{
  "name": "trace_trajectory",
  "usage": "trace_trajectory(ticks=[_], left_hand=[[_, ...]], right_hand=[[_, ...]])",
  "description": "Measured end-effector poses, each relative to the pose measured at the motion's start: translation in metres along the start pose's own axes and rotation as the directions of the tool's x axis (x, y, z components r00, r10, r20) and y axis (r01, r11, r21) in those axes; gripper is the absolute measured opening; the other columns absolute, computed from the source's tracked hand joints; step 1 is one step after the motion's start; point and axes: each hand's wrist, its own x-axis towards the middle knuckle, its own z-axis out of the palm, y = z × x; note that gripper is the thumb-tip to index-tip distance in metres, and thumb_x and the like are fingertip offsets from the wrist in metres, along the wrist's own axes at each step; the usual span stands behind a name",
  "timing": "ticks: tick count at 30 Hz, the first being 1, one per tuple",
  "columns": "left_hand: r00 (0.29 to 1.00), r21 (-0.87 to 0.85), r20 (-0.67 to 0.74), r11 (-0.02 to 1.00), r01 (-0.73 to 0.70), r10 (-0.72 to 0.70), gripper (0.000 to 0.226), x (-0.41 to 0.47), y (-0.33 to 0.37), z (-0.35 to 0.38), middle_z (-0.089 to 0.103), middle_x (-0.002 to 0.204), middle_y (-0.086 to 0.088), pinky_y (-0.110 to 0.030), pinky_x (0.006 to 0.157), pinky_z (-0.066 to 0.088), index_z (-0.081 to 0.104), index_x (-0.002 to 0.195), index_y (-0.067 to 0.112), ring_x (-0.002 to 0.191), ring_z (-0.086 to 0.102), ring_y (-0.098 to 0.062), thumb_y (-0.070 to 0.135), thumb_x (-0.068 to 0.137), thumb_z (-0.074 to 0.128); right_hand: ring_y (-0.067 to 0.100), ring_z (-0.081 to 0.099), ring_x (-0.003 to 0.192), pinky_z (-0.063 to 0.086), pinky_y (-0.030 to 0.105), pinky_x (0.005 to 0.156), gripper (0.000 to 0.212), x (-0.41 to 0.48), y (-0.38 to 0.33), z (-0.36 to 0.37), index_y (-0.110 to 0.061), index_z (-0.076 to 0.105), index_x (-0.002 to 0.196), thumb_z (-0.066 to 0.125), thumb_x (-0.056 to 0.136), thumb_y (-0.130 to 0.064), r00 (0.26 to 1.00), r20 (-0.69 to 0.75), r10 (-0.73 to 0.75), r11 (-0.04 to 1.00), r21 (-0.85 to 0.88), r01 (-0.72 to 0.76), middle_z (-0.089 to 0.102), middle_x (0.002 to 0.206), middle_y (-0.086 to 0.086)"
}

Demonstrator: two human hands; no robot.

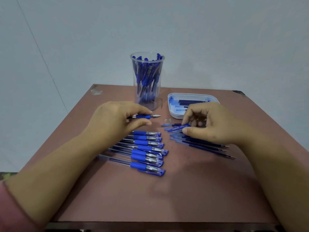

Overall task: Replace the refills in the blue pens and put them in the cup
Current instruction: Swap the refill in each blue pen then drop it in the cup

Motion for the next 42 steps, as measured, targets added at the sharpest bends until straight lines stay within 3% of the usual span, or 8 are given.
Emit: trace_trajectory(ticks=[7,12,16,21,26,30,37,42], left_hand=[[0.998,-0.039,0.056,0.999,0.027,-0.025,0.026,0.0,0.002,0.001,0.065,0.083,0.021,-0.027,0.062,0.052,0.073,0.104,0.028,0.064,0.057,-0.005,0.043,0.084,0.067],[0.984,-0.074,0.175,0.997,-0.02,0.033,0.033,-0.001,0.003,-0.001,0.058,0.088,0.027,-0.006,0.066,0.038,0.068,0.119,0.026,0.074,0.058,-0.002,0.012,0.089,0.067],[0.984,-0.091,0.166,0.995,-0.047,0.062,0.031,0.0,0.0,-0.001,0.065,0.086,0.021,-0.017,0.063,0.047,0.066,0.123,0.034,0.067,0.059,-0.006,0.027,0.092,0.065],[0.99,-0.121,0.139,0.993,-0.003,0.02,0.031,-0.002,-0.003,0.001,0.072,0.091,0.019,-0.035,0.063,0.056,0.067,0.118,0.038,0.072,0.068,-0.01,0.038,0.087,0.065],[0.993,-0.119,0.113,0.993,-0.027,0.041,0.028,-0.001,0.003,0.001,0.073,0.094,0.017,-0.028,0.066,0.056,0.069,0.114,0.035,0.079,0.067,0.001,0.036,0.086,0.068],[0.993,-0.116,0.107,0.993,-0.032,0.044,0.03,-0.001,0.005,0.001,0.073,0.095,0.018,-0.019,0.069,0.054,0.07,0.114,0.033,0.081,0.066,0.006,0.041,0.086,0.065],[0.992,-0.111,0.112,0.992,-0.053,0.065,0.032,-0.002,0.007,0.002,0.068,0.083,0.023,-0.022,0.059,0.049,0.071,0.113,0.032,0.062,0.064,-0.009,0.044,0.088,0.056],[0.992,-0.101,0.066,0.989,-0.104,0.111,0.03,0.0,0.011,0.001,0.063,0.085,0.025,-0.014,0.064,0.048,0.071,0.113,0.027,0.064,0.063,-0.007,0.04,0.089,0.058]], right_hand=[[0.005,0.051,0.052,0.04,0.015,0.051,0.016,-0.006,-0.012,0.004,-0.029,0.062,0.075,0.074,0.074,-0.018,0.984,0.177,0.023,0.976,-0.217,0.016,0.061,0.064,-0.017],[-0.001,0.052,0.052,0.036,0.011,0.049,0.015,-0.007,-0.014,0.006,-0.029,0.061,0.078,0.076,0.076,-0.026,0.966,0.243,0.093,0.955,-0.298,-0.017,0.056,0.059,-0.029],[-0.001,0.058,0.062,0.04,0.011,0.054,0.017,-0.007,-0.011,0.006,-0.029,0.064,0.08,0.079,0.073,-0.033,0.974,0.216,0.076,0.962,-0.274,-0.014,0.062,0.069,-0.025],[0.003,0.055,0.065,0.042,0.014,0.06,0.019,-0.002,-0.004,0.009,-0.03,0.06,0.083,0.076,0.076,-0.036,0.999,-0.026,-0.026,0.988,-0.155,0.022,0.062,0.078,-0.025],[0.005,0.054,0.068,0.042,0.012,0.062,0.018,0.005,-0.003,0.022,-0.031,0.064,0.102,0.068,0.086,-0.036,0.991,-0.114,-0.073,0.995,-0.069,0.065,0.063,0.08,-0.019],[0.01,0.063,0.077,0.049,0.024,0.068,0.013,0.008,-0.006,0.028,-0.025,0.072,0.095,0.062,0.091,-0.032,0.989,-0.12,-0.086,0.993,-0.096,0.075,0.07,0.084,-0.011],[0.009,0.061,0.073,0.052,0.02,0.068,0.004,0.008,-0.007,0.03,-0.02,0.071,0.092,0.069,0.088,-0.019,0.986,-0.136,-0.097,0.995,-0.044,0.092,0.068,0.078,-0.007],[0.003,0.061,0.071,0.046,0.013,0.065,0.01,0.008,-0.007,0.03,-0.023,0.073,0.094,0.065,0.09,-0.028,0.99,-0.122,-0.067,0.998,-0.019,0.066,0.07,0.078,-0.011]])
